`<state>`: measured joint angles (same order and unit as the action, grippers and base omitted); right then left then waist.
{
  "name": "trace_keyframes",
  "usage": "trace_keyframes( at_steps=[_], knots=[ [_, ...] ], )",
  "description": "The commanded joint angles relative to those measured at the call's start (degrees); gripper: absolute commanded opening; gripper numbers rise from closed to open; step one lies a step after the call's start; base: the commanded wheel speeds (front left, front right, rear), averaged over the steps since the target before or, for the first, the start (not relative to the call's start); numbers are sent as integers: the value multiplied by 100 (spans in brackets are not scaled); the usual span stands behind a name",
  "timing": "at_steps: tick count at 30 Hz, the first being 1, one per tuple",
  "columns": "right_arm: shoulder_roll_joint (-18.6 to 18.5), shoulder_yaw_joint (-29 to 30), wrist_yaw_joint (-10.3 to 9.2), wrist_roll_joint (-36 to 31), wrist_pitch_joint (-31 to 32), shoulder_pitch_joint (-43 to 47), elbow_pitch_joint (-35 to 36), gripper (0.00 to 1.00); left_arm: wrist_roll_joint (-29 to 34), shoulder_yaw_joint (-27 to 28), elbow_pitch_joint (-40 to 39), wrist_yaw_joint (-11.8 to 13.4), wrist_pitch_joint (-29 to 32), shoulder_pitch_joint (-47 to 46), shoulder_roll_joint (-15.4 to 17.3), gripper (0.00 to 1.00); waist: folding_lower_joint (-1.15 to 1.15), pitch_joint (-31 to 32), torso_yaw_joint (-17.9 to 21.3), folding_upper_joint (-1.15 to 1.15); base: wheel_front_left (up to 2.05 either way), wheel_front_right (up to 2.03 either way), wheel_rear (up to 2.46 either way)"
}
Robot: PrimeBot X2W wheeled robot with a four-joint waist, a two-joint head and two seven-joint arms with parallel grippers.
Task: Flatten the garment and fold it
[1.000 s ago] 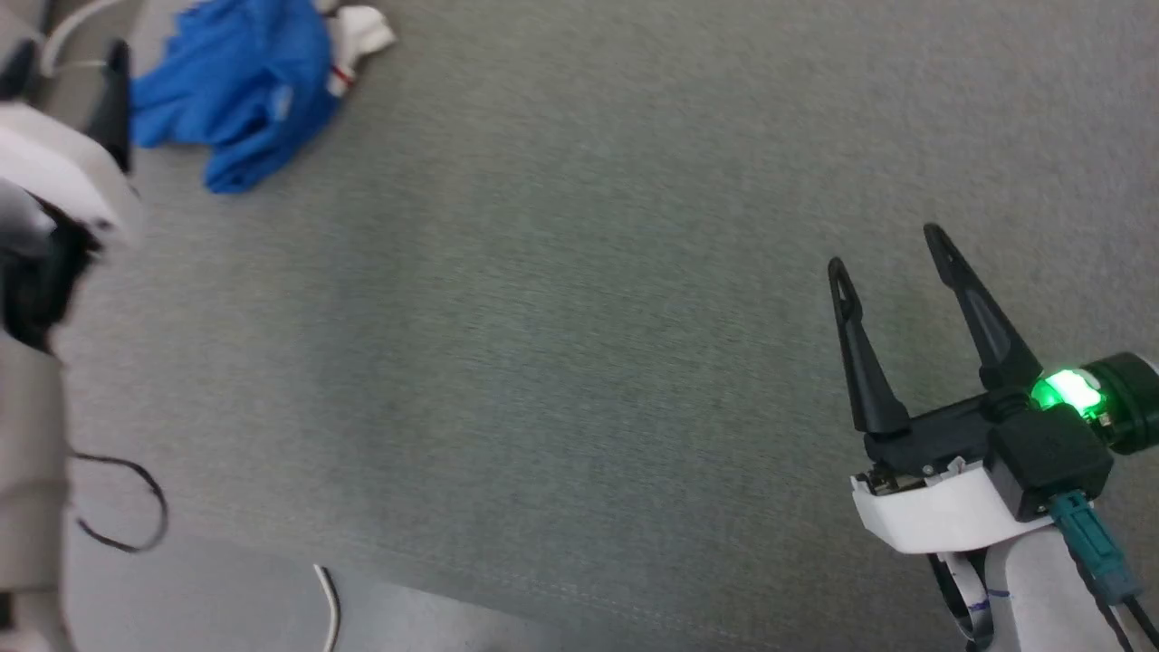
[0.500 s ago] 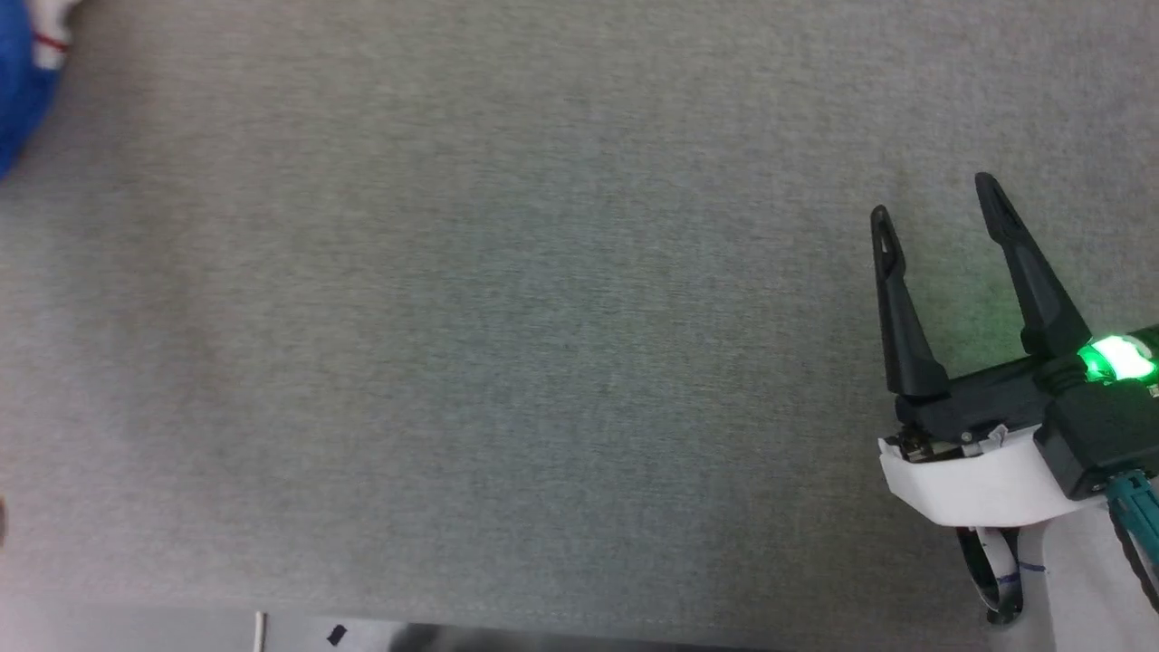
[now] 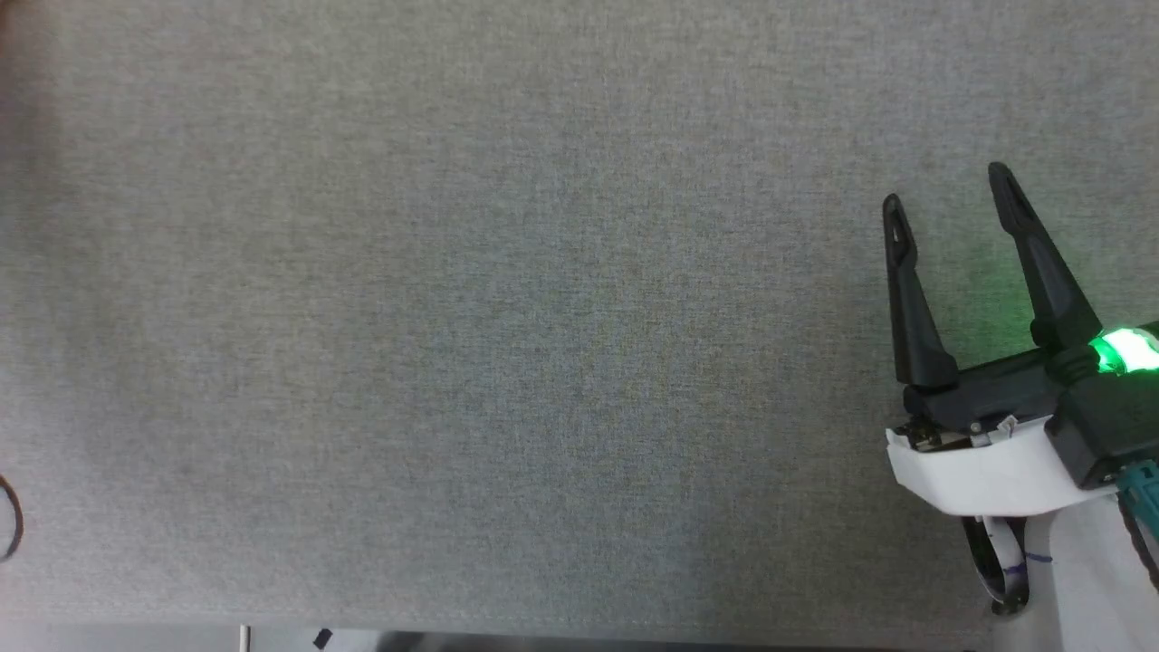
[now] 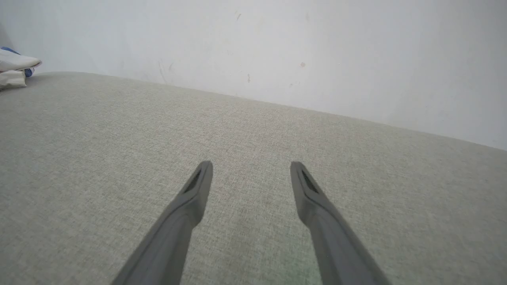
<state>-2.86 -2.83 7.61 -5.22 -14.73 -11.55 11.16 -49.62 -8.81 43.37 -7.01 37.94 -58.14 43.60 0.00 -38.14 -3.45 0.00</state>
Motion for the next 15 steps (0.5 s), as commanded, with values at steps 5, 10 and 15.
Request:
trace_keyframes(
  at_steps=[5, 10, 15],
  knots=[
    [-2, 133, -12, 129, -27, -29, -202, 100, -70, 84, 219, 15, -568, 196, -248, 0, 0, 645, -70, 0, 0, 0, 0],
    [-2, 206, -12, 206, -27, 97, -440, 100, 271, 183, 328, 216, -1633, 29, -84, 0, 0, 1319, -34, 0, 0, 0, 0],
    [-2, 433, -12, 273, -27, 273, -679, 100, 433, 130, 220, 148, -2354, -6, -152, 0, 0, 2005, 7, 0, 0, 0, 0]
  ],
)
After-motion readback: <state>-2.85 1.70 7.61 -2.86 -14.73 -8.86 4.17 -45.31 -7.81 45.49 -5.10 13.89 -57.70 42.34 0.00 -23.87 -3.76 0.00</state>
